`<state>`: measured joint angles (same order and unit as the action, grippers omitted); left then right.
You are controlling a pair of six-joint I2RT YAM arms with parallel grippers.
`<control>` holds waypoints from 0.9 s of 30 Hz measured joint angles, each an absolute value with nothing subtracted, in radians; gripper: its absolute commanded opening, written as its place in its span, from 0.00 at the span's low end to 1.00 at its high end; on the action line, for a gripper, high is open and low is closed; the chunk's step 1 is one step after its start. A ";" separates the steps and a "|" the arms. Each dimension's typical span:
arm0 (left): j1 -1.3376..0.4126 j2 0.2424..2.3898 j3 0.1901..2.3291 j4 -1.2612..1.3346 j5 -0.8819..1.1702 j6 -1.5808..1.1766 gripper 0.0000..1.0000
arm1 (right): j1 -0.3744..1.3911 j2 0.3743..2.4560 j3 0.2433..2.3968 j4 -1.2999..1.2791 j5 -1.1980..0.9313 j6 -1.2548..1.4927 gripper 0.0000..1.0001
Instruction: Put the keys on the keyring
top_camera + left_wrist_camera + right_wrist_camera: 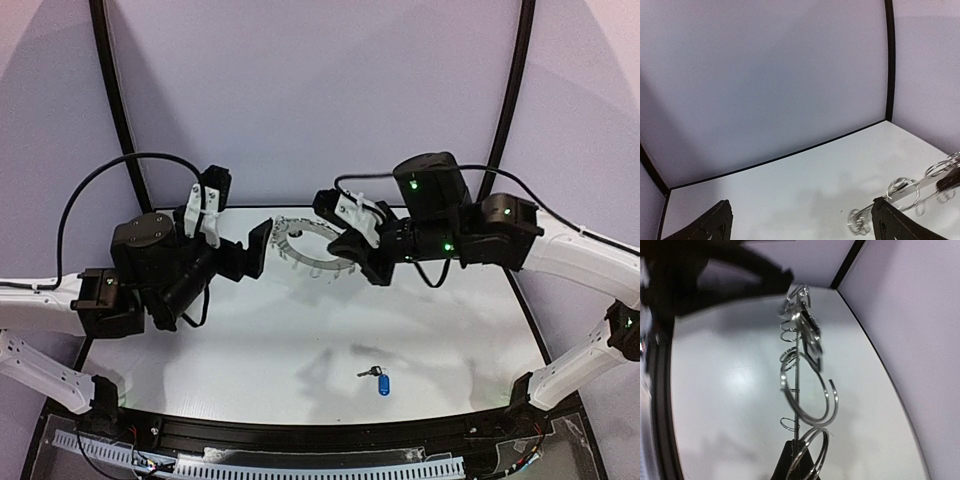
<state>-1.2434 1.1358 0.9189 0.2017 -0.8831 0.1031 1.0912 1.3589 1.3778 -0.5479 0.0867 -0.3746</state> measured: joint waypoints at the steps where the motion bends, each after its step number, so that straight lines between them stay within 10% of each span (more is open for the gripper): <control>1: -1.243 1.128 0.904 0.201 -0.901 0.103 0.99 | 1.095 1.360 1.388 -0.591 0.125 -0.417 0.00; 12: -1.226 1.074 0.825 0.175 -1.085 0.075 0.99 | 1.106 1.467 1.357 -0.937 0.531 -0.794 0.00; 27: -1.149 0.990 0.856 -0.070 -1.017 -0.122 0.99 | 0.954 1.398 1.514 -0.753 -0.337 0.001 0.00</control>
